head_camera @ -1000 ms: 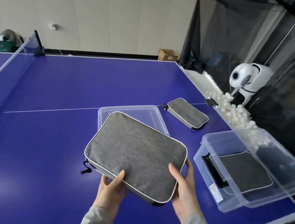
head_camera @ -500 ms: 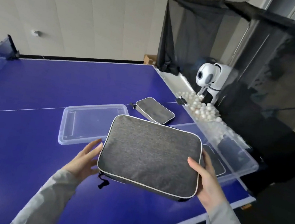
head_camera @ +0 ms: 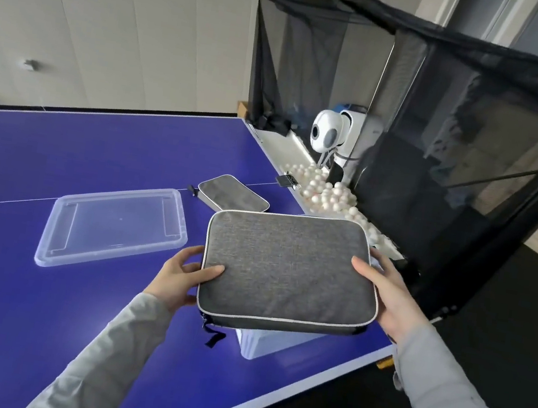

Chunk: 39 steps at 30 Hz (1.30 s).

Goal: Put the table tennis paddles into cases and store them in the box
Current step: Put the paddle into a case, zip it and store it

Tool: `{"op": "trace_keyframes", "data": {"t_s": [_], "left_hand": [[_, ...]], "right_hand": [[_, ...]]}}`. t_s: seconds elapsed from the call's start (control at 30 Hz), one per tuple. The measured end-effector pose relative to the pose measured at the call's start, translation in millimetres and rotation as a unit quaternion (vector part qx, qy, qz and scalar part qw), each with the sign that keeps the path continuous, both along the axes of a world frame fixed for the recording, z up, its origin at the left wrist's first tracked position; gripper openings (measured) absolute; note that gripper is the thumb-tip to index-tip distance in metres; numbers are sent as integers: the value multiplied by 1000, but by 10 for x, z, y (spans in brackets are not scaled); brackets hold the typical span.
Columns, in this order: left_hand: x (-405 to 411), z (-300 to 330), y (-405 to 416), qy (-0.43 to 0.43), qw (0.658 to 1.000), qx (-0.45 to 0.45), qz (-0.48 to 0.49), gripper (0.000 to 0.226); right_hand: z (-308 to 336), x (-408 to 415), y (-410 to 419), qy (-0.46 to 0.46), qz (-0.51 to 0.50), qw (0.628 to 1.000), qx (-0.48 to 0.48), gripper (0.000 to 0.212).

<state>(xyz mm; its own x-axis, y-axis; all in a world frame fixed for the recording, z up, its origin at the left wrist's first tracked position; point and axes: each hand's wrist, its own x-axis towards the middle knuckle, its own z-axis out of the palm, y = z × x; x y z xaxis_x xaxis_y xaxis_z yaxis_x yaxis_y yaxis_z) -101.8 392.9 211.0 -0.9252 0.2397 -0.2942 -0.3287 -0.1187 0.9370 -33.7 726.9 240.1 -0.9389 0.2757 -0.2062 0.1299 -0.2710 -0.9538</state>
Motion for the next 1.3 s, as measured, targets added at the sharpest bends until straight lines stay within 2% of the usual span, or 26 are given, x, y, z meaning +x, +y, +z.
{"op": "trace_keyframes", "data": {"t_s": [0.13, 0.27, 0.43, 0.67, 0.93, 1.13, 1.3], "left_hand": [[-180, -26, 363, 1, 1000, 3, 21, 58], [-431, -104, 707, -10, 998, 28, 52, 45], [-672, -305, 1098, -42, 993, 25, 103, 50], [-900, -694, 1389, -94, 982, -50, 157, 58], [-986, -1053, 1620, -128, 959, -166, 193, 51], [-954, -1380, 1715, -197, 932, -188, 240, 54], [-943, -1574, 1747, -222, 914, -248, 233, 62]], "right_hand": [[30, -321, 357, -6, 5, 1000, 26, 73], [18, -707, 673, -19, 11, 999, 49, 71], [-61, -1232, 973, -56, 48, 995, 74, 59], [-460, -1668, 1198, -135, 108, 978, 117, 38], [-1047, -1928, 1172, -173, 124, 966, 148, 45], [-1349, -2044, 1153, -199, 189, 945, 180, 47], [-1513, -2028, 1197, -228, 240, 914, 236, 65]]}}
